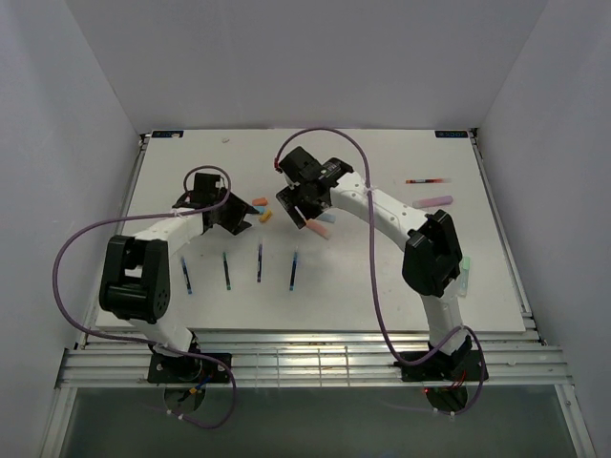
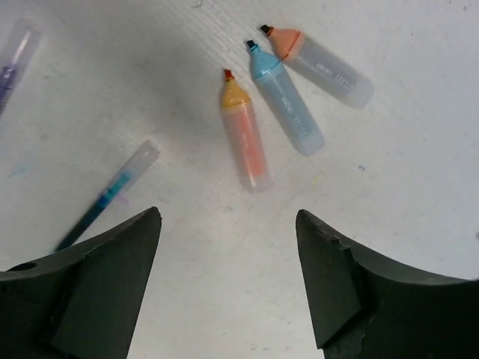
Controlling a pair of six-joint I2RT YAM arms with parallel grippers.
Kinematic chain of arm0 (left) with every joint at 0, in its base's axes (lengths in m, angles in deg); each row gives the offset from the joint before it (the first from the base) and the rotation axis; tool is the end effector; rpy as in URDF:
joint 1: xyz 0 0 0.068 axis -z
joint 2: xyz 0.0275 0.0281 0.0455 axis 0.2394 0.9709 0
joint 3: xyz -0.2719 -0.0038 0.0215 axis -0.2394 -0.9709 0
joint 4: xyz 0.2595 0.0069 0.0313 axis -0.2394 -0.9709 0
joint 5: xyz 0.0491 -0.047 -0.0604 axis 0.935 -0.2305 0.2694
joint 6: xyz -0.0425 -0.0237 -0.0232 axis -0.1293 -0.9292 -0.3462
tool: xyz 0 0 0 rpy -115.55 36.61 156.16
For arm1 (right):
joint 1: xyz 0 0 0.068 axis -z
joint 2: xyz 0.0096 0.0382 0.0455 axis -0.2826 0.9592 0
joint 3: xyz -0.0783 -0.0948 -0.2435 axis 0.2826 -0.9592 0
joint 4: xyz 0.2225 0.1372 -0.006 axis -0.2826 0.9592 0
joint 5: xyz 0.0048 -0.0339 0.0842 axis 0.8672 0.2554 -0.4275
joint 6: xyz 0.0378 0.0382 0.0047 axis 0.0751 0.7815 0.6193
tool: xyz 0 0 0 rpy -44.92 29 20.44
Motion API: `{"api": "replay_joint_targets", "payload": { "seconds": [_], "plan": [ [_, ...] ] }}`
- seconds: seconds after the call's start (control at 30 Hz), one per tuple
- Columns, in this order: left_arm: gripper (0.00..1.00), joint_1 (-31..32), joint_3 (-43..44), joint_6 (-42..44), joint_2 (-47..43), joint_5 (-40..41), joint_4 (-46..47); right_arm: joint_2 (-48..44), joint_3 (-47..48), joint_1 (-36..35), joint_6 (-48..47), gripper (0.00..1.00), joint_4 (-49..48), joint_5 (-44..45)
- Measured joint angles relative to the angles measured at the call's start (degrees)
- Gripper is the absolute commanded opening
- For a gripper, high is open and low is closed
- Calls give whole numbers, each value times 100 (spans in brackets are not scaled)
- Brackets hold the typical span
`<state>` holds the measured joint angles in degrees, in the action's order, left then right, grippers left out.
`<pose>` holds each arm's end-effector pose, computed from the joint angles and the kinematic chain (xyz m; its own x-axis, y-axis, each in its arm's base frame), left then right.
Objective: Open the pen caps
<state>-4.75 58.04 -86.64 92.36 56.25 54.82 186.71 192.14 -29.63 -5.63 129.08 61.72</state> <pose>0.3352 -0.0616 0.1724 -0.6047 -0.7901 -0.1006 -0.5916 0.5301 -0.6075 0.3239 0.3227 0.2684 -0.5895 -0.6233 -0.5138 -0.6082 0.7611 -0.2256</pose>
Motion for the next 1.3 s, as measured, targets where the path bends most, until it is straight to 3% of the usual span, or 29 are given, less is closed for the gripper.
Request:
{"api": "replay_joint_targets", "payload": {
  "seconds": [0.17, 0.2, 0.23, 0.27, 0.4, 0.5, 0.57, 0.83, 1.1, 1.3],
  "plan": [
    [55, 0, 4, 48, -861, -52, -389, -310, -20, -81, 778, 79, 651, -247],
    [55, 0, 4, 50, -1047, -70, -452, -376, -168, -81, 896, 88, 645, -293],
    [55, 0, 4, 66, -1222, -92, -514, -470, -365, -81, 1010, 97, 619, -332],
    [55, 0, 7, 85, -1362, -116, -573, -634, -719, -81, 1185, 91, 621, -393],
    [55, 2, -2, 175, -1845, -225, -903, -1412, -2157, -4, 1779, 90, 236, -990],
    [55, 35, -142, 256, -2295, -280, -1126, -1725, -2778, 31, 2194, 99, -103, -1637],
    [55, 79, -341, 293, -2651, -291, -1252, -1749, -2990, 28, 2476, 88, -442, -1965],
    [55, 522, -1093, 304, -3713, -328, -1869, -1521, -3226, -236, 3696, 77, -1285, -2542],
    [55, 566, -1213, 385, -4273, -317, -2356, -107, -2302, -713, 4295, 62, -1084, -2275],
    [55, 566, -1351, 398, -4570, -306, -2551, 11, -2122, -837, 4511, 46, -831, -1989]
  ]
}}
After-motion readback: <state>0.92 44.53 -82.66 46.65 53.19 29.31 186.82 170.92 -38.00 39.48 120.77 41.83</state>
